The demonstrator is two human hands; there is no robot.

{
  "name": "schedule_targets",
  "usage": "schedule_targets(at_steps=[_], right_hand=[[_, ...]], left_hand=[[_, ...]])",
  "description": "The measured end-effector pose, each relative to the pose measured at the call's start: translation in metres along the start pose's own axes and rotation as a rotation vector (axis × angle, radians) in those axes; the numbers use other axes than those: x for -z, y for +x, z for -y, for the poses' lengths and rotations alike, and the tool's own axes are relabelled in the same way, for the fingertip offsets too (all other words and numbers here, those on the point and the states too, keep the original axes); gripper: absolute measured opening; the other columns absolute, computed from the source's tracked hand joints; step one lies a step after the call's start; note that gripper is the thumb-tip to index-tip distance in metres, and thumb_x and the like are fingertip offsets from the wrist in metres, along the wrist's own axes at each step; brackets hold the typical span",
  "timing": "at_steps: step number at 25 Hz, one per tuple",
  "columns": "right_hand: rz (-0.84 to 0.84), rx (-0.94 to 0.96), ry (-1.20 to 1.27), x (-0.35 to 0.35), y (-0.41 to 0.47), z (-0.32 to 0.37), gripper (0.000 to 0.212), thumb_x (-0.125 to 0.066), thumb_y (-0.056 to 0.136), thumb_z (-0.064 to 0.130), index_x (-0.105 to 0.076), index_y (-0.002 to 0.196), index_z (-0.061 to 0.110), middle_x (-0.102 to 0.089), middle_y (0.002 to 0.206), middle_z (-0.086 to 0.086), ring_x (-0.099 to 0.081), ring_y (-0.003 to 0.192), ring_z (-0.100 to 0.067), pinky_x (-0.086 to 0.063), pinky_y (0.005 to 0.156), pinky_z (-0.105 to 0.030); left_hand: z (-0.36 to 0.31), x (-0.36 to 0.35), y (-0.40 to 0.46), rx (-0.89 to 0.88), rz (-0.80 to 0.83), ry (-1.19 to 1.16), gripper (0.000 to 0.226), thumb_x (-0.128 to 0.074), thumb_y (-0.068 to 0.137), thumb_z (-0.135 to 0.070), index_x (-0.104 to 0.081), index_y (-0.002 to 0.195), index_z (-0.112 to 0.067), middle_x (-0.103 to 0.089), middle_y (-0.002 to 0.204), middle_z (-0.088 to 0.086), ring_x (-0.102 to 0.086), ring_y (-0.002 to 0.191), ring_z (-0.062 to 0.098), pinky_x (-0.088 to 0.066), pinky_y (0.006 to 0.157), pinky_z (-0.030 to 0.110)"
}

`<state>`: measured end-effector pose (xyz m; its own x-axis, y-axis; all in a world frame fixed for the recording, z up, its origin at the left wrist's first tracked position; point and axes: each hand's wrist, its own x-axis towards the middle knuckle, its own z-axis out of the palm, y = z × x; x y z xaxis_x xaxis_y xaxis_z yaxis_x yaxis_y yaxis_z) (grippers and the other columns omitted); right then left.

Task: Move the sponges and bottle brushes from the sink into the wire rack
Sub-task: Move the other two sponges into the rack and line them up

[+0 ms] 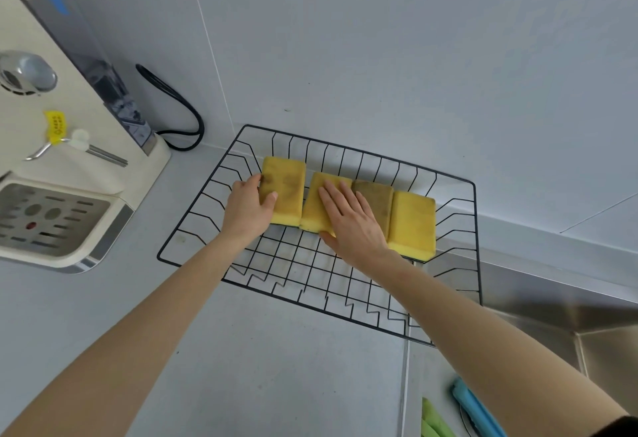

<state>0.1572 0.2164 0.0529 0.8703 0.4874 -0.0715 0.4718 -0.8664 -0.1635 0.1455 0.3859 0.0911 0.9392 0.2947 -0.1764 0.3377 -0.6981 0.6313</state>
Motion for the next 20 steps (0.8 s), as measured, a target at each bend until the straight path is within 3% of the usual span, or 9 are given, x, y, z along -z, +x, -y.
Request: schedule_targets(at_steps=[9, 15, 20], right_hand=[[-0.071, 0.026, 0.026, -0.007, 0.0, -0.002, 0.072, -0.052, 0.091, 0.031, -0.014, 0.148, 0.011, -0.016, 0.159, -0.006, -0.01, 0.147, -0.028, -0.005, 0.12, -0.041], [-0.019, 0.011, 0.012, -0.004, -0.001, -0.001, 0.076, -0.045, 0.092, 0.038, -0.002, 0.15, 0.015, -0.003, 0.161, -0.002, 0.001, 0.148, -0.023, 0.003, 0.12, -0.038], [0.002, -0.005, 0.05, 0.013, -0.008, -0.004, 0.076, -0.046, 0.091, 0.041, -0.004, 0.15, 0.018, -0.004, 0.161, -0.001, -0.001, 0.148, -0.021, 0.001, 0.12, -0.037]], left_hand=[[0.008, -0.02, 0.015, -0.026, 0.014, 0.005, 0.048, -0.044, 0.094, -0.018, -0.031, 0.141, -0.013, -0.044, 0.135, 0.021, -0.045, 0.124, 0.033, -0.035, 0.105, 0.038], [0.005, -0.022, 0.016, -0.05, 0.008, 0.055, 0.048, -0.041, 0.095, -0.018, -0.03, 0.141, -0.01, -0.044, 0.135, 0.023, -0.045, 0.123, 0.035, -0.036, 0.103, 0.04], [-0.004, -0.018, 0.012, -0.023, 0.123, 0.125, 0.057, -0.041, 0.094, -0.027, -0.019, 0.144, -0.009, -0.037, 0.142, 0.025, -0.036, 0.13, 0.039, -0.031, 0.108, 0.045]])
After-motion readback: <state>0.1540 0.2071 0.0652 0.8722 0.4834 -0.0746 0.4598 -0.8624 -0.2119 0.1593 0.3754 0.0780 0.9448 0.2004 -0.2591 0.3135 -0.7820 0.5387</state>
